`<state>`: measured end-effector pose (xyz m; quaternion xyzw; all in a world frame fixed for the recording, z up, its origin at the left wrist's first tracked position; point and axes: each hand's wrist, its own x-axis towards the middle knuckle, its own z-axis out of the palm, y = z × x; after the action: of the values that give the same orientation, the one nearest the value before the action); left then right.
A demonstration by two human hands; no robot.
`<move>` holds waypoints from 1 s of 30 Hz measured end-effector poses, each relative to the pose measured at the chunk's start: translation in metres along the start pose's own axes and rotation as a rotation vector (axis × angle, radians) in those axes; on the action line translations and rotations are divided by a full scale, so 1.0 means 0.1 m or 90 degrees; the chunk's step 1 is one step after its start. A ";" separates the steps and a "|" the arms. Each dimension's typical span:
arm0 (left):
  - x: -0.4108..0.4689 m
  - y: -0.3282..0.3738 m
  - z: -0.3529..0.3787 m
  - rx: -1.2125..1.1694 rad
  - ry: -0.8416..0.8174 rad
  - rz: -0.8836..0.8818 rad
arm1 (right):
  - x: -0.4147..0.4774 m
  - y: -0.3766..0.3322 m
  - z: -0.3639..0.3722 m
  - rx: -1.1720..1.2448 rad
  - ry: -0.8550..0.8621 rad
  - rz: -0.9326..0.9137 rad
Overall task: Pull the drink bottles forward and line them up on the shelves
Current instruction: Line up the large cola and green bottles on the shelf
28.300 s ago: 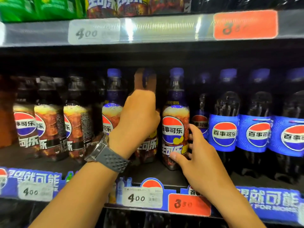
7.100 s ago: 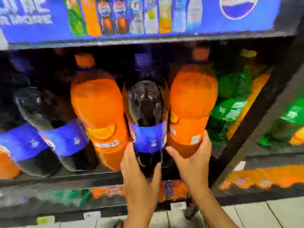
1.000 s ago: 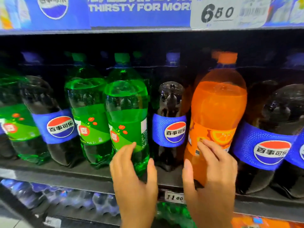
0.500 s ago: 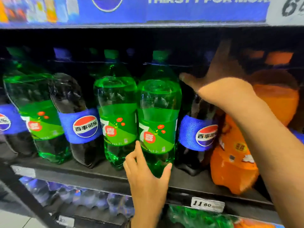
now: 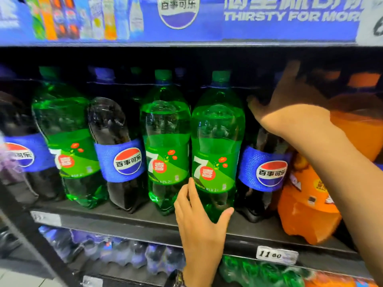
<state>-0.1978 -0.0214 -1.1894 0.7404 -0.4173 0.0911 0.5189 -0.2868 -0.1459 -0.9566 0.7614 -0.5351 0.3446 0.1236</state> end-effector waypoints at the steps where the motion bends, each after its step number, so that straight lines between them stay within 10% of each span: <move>1: 0.00 -0.01 -0.04 -0.011 -0.013 0.004 | 0.00 0.01 0.01 0.009 0.003 0.001; 11: 0.37 -0.61 -0.74 -0.034 0.140 -0.020 | -1.02 -0.10 0.24 0.174 0.250 -0.115; 18: 0.48 -0.59 -0.55 0.056 0.063 0.006 | -1.86 -0.43 1.02 0.309 0.051 0.031; 30: 0.48 -0.64 -0.73 0.019 0.196 0.026 | -1.99 -0.47 1.18 0.297 0.154 0.010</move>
<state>-0.0994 0.0220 -1.1743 0.7165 -0.3464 0.2201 0.5640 -0.2359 -0.0478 -1.1650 0.7183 -0.4285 0.5481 0.0054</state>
